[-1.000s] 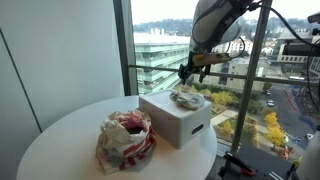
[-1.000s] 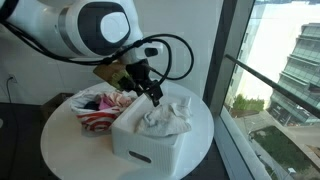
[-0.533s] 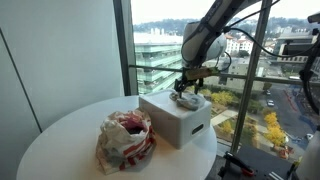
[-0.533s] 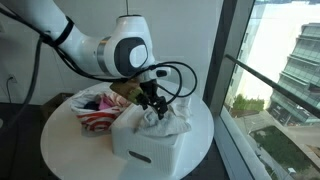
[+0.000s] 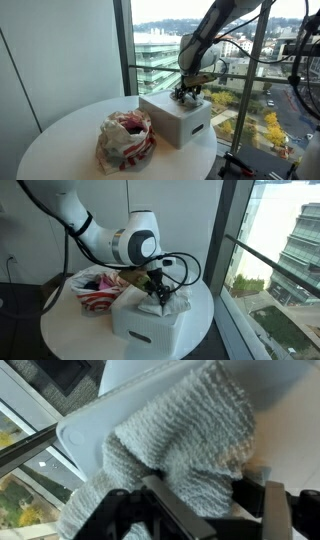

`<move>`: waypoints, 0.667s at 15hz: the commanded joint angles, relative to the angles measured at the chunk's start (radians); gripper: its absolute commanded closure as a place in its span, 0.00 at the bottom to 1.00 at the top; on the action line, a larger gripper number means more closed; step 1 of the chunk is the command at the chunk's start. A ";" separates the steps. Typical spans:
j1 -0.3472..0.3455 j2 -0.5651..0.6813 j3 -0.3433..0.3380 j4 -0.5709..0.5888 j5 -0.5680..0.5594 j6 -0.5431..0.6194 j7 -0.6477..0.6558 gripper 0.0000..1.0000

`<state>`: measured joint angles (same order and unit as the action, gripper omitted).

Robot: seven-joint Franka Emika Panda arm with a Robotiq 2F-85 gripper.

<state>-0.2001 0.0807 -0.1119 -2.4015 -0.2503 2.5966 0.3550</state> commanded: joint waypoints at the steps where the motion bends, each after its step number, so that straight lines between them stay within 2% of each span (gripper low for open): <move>1: 0.033 0.002 -0.031 0.011 -0.011 0.005 -0.001 0.63; 6: 0.082 -0.074 -0.008 -0.012 -0.082 -0.006 0.033 0.98; 7: 0.101 -0.098 0.004 -0.016 -0.110 -0.009 0.042 0.94; 8: 0.122 -0.127 0.022 -0.020 -0.134 -0.021 0.051 0.97; 10: 0.163 -0.179 0.069 -0.025 -0.160 -0.033 0.062 0.94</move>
<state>-0.0914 0.0098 -0.0919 -2.3991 -0.3639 2.5939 0.3838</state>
